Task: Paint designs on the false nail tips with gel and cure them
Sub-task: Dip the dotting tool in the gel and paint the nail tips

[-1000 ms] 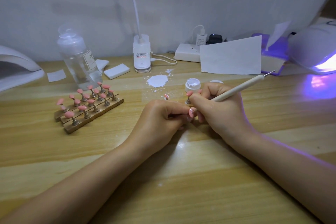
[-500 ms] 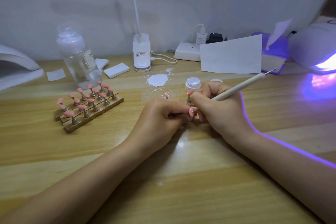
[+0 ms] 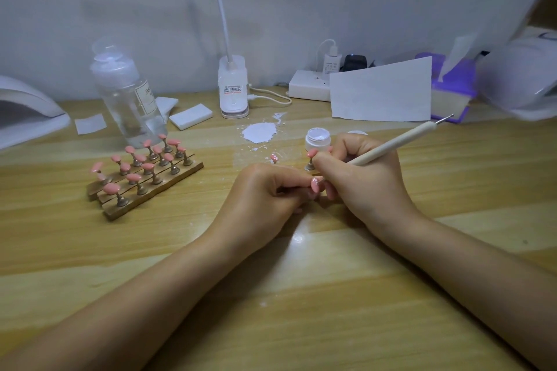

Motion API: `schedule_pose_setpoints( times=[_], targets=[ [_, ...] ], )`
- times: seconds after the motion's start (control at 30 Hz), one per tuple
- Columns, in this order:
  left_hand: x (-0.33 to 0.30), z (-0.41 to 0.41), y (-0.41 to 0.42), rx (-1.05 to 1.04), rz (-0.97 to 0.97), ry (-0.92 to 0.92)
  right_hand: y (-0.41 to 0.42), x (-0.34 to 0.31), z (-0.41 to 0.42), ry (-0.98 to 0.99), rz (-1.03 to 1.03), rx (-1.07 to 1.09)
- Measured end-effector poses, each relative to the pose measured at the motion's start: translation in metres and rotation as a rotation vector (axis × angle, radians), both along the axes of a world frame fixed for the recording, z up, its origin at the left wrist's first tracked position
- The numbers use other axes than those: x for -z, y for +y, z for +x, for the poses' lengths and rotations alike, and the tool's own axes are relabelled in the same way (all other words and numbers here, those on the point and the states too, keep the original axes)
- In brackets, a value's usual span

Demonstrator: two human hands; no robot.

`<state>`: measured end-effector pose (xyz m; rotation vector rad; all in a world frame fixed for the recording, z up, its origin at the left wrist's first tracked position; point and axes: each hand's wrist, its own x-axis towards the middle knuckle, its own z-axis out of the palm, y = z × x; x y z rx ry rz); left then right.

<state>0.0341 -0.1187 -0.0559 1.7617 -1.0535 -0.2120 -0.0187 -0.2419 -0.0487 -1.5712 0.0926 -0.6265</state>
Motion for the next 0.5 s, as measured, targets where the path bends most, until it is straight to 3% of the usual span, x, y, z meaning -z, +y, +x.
schedule_pose_setpoints(
  times=[0.5],
  targets=[
    [0.0001,-0.0002,0.0004,0.004,-0.005,-0.006,0.0002,-0.0006,-0.0006,0.011,-0.013,0.016]
  ],
)
